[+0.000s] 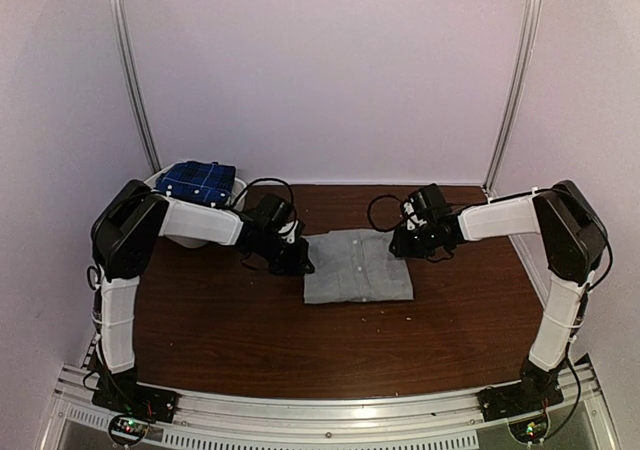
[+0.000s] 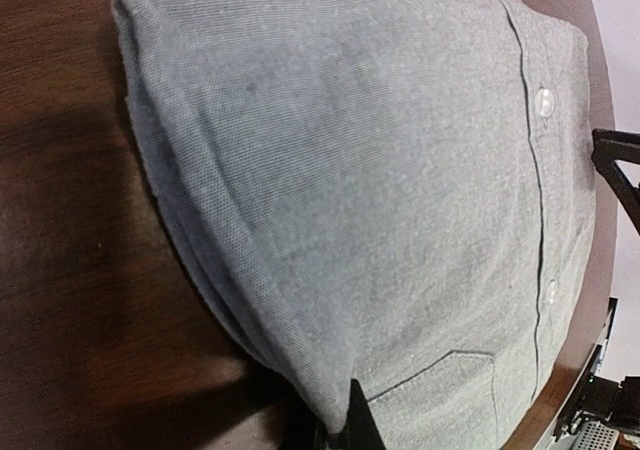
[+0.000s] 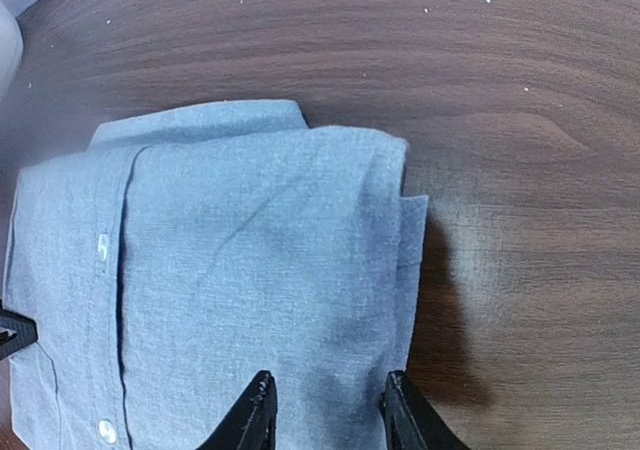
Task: Fold and stack the long sleeve shirts
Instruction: Pick up the square-folded shirt from the center of the board, then turn over the square-folded shirt at the center of the board.
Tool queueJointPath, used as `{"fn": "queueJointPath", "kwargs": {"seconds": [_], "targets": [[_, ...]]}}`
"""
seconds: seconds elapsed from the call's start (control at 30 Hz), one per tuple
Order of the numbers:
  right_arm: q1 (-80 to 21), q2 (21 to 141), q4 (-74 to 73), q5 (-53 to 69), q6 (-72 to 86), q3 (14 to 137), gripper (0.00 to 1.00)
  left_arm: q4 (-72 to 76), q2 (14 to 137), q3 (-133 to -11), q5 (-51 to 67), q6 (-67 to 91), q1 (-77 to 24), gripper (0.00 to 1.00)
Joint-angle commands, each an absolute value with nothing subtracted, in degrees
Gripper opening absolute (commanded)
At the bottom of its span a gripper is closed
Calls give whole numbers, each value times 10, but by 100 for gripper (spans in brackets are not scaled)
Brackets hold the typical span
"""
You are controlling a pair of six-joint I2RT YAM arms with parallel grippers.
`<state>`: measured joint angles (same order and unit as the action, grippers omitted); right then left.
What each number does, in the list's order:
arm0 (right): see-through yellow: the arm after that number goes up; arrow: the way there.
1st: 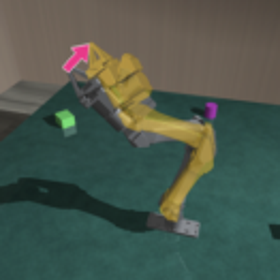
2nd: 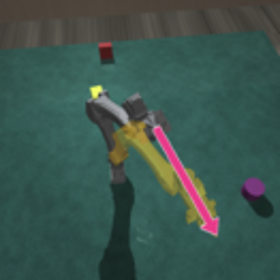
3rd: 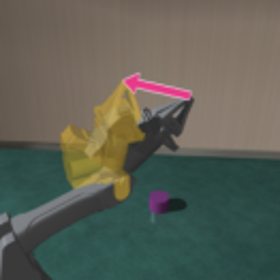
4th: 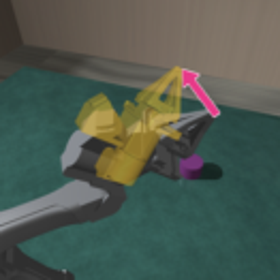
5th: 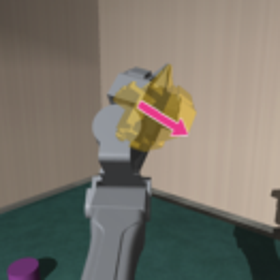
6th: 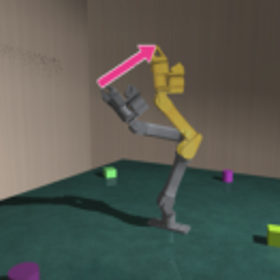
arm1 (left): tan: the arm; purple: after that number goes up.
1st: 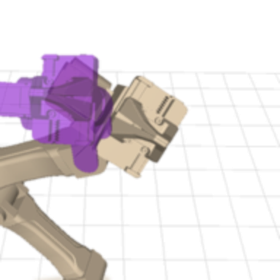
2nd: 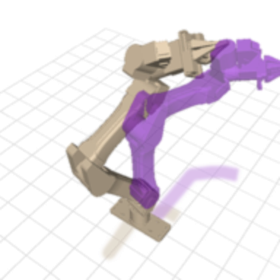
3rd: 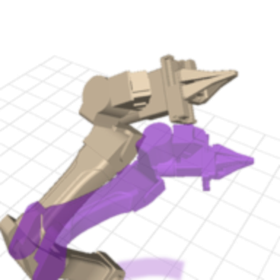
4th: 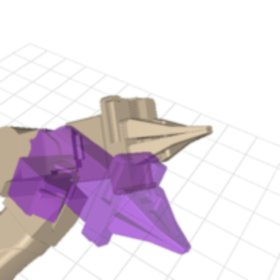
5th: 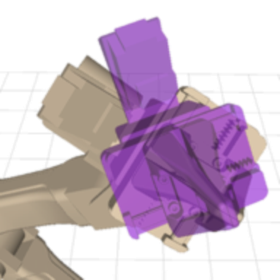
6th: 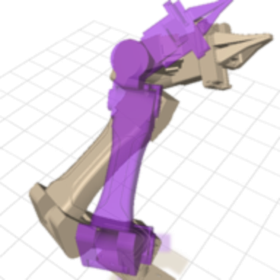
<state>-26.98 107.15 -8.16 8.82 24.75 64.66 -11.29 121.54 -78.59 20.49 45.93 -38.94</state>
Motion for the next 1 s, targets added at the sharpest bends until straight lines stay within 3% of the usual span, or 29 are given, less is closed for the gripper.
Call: {"fn": "queueJointPath", "kwargs": {"seconds": [0.0,0.57,0.97], "targets": [[-277,1049,-76,89,247,634,38,-171,1161,-797,200,404,-375,0],[-421,1076,-45,88,316,688,36,-409,986,-805,208,189,-286,0],[-466,1211,-23,68,366,808,15,-476,977,-859,219,158,-267,0]]}}
